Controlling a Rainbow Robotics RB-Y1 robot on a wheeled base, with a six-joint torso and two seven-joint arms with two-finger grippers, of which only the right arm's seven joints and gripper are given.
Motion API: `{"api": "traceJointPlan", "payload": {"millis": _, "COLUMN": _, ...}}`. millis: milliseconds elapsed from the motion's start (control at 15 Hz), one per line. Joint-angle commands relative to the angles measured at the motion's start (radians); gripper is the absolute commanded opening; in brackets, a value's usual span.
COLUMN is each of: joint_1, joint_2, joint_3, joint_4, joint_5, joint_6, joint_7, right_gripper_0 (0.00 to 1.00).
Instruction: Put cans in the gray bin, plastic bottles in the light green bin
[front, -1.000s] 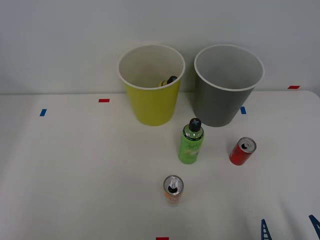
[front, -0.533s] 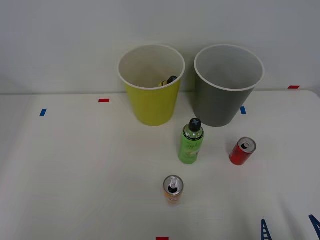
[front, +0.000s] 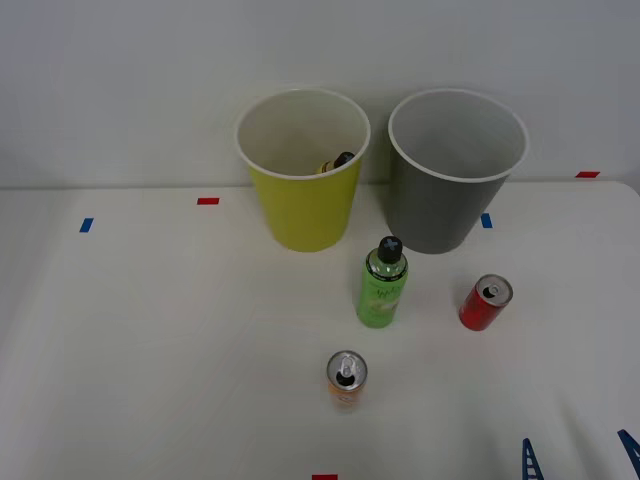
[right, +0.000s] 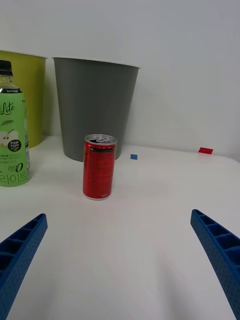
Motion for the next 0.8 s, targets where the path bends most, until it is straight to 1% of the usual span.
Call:
{"api": "traceJointPlan", "payload": {"millis": 67, "joint_1": -0.015, "joint_2": 0.001, "joint_3": -0.002, "joint_4": 0.028, "joint_5": 0.002, "joint_6": 0.014, "joint_7": 0.0, "right_gripper_0": 1.0}}
{"api": "traceJointPlan", "payload": {"millis": 200, "joint_1": -0.044, "joint_2": -0.008, "joint_3": 0.003, "joint_4": 0.067, "joint_5": -0.04, "joint_6": -0.018, "joint_7": 0.005, "right_gripper_0": 1.0}}
{"api": "traceJointPlan", "payload": {"millis": 467, "joint_1": -0.066, "joint_2": -0.034, "joint_3": -0.002, "joint_4": 0.066, "joint_5": -0.058, "joint_6": -0.025, "joint_7": 0.006, "right_gripper_0": 1.0}}
{"api": "traceJointPlan", "payload": {"millis": 600, "joint_1": -0.066, "joint_2": -0.034, "joint_3": 0.002, "joint_4": 0.066, "joint_5": -0.066, "joint_6": -0.023, "joint_7": 0.006, "right_gripper_0": 1.0}}
{"api": "traceJointPlan", "payload": {"millis": 800, "joint_1": -0.069, "joint_2": -0.035, "joint_3": 0.051, "joint_4": 0.066, "joint_5": -0.081, "joint_6": 0.008, "joint_7": 0.015, "right_gripper_0": 1.0}}
